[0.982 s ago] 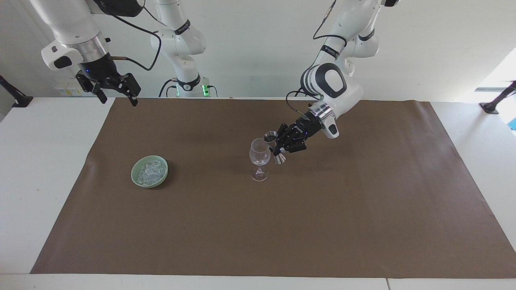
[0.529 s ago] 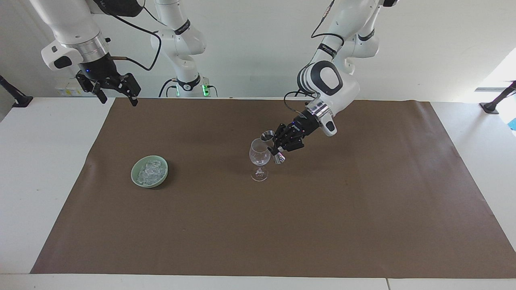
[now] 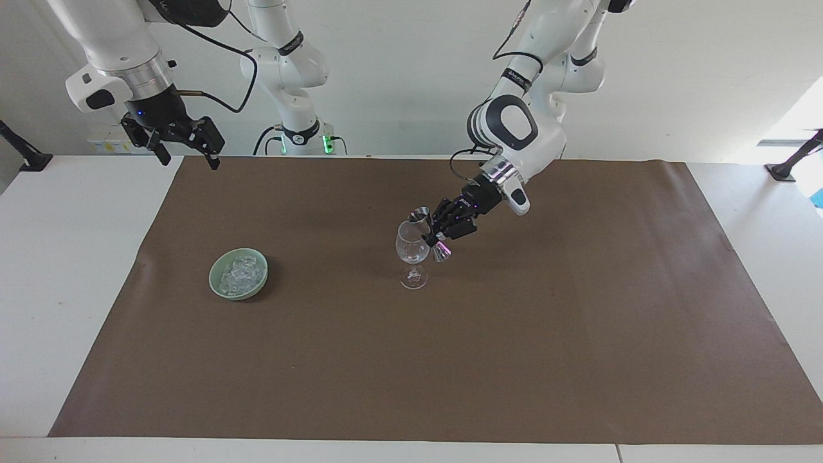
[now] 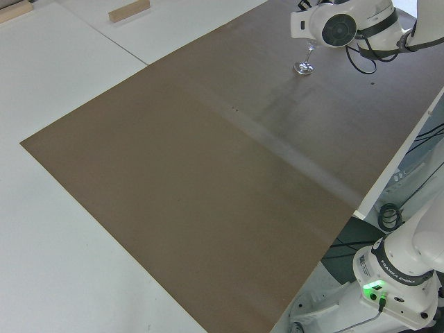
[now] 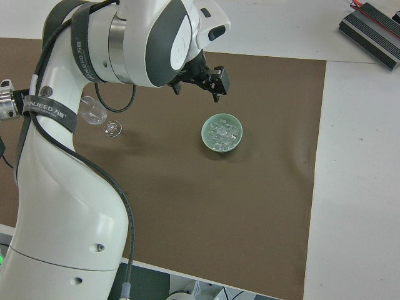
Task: Pour wine and add ice with both arms
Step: 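Tilt the metal cup with the left gripper over the glass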
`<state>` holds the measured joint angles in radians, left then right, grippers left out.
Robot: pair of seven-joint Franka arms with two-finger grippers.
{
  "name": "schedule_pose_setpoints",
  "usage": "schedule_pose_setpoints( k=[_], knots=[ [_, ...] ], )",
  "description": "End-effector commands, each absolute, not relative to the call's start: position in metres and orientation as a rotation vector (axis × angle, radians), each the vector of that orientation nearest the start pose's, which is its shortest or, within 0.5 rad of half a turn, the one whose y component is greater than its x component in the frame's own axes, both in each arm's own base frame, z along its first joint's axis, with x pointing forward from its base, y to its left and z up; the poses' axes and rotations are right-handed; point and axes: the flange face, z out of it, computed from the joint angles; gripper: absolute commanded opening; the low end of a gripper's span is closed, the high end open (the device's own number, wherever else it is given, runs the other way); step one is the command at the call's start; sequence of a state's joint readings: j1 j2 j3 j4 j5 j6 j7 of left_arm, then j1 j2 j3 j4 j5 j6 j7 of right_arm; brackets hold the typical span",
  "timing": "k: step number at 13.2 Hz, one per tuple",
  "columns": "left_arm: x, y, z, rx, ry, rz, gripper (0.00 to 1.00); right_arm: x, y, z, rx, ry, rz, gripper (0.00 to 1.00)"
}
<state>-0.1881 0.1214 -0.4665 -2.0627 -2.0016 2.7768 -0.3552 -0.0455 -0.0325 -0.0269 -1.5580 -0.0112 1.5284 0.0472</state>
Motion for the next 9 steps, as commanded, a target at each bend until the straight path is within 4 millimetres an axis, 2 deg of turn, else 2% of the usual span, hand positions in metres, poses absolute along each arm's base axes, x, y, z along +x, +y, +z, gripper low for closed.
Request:
schedule_pose_setpoints(
  k=[1,9],
  knots=[
    [0.491,-0.3167,0.3996,1.41,1.385,-0.282,0.0,0.5317,-0.0409,0.6479,-3.141,0.162,0.005,1.0],
    [0.4968,-0.3102,0.4024,1.485,1.292,-0.182,0.0,0.5317,-0.0409,0.6479,-3.141,0.162,0.005,1.0]
  ],
)
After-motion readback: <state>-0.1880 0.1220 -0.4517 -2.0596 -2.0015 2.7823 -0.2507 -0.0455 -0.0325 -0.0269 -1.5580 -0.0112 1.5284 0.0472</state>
